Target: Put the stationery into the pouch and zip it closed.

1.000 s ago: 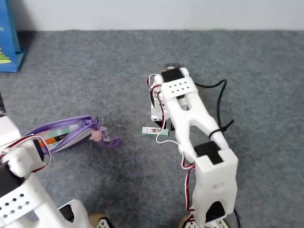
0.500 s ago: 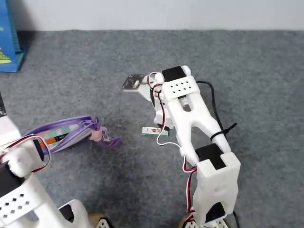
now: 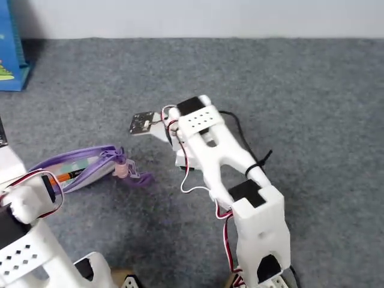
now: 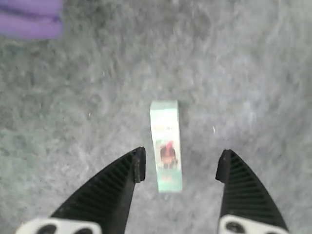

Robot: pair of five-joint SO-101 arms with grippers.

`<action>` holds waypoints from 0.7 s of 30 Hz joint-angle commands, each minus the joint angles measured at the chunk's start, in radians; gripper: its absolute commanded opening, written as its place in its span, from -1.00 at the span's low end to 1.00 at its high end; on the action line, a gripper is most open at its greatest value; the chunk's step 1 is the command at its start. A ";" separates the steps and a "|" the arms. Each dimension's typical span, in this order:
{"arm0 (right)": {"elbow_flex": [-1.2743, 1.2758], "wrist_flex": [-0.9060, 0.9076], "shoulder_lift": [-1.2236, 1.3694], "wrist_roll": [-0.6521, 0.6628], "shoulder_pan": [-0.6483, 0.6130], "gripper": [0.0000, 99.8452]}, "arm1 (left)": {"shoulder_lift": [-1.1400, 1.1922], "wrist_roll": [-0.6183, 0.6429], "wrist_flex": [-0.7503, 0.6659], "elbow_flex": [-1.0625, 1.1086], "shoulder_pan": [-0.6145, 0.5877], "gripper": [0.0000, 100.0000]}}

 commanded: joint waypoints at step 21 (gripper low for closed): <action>-0.026 0.211 -0.140 -0.011 -0.005 -0.98 | 0.054 -0.008 -0.023 0.062 -0.017 -0.97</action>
